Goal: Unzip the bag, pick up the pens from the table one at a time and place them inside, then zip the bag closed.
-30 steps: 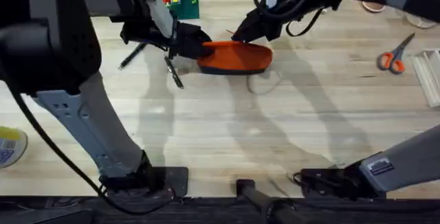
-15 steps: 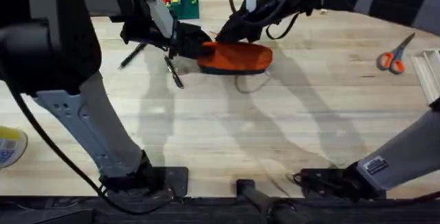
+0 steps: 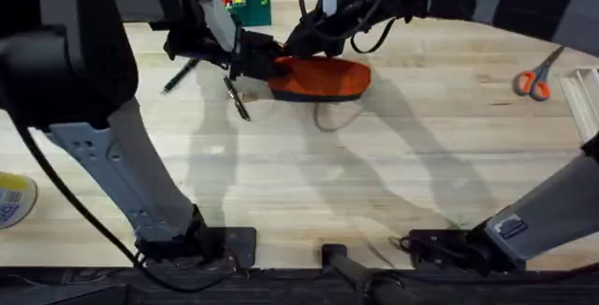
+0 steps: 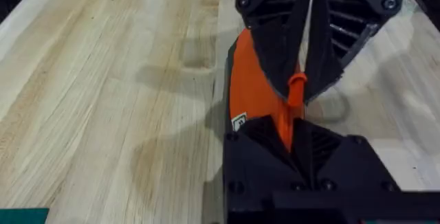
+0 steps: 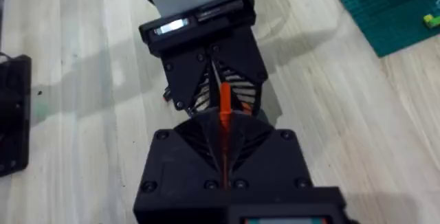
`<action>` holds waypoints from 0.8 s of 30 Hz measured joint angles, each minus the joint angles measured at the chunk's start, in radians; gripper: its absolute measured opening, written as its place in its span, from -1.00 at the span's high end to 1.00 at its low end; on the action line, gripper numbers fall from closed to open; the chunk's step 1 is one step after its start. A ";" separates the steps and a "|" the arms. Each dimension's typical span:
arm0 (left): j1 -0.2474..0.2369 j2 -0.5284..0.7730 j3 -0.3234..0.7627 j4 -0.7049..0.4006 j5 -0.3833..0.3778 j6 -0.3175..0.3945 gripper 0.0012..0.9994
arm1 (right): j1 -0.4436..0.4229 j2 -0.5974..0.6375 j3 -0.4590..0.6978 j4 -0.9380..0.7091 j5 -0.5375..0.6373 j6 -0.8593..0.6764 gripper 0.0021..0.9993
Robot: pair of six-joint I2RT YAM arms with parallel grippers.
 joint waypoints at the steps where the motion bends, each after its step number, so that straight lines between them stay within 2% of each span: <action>1: 0.000 0.000 0.000 0.000 0.000 0.000 0.92 | 0.000 0.000 0.000 0.006 0.000 0.001 0.94; 24: 0.000 0.000 0.000 0.000 0.000 0.000 0.92 | 0.035 0.049 0.000 0.080 -0.001 0.060 0.94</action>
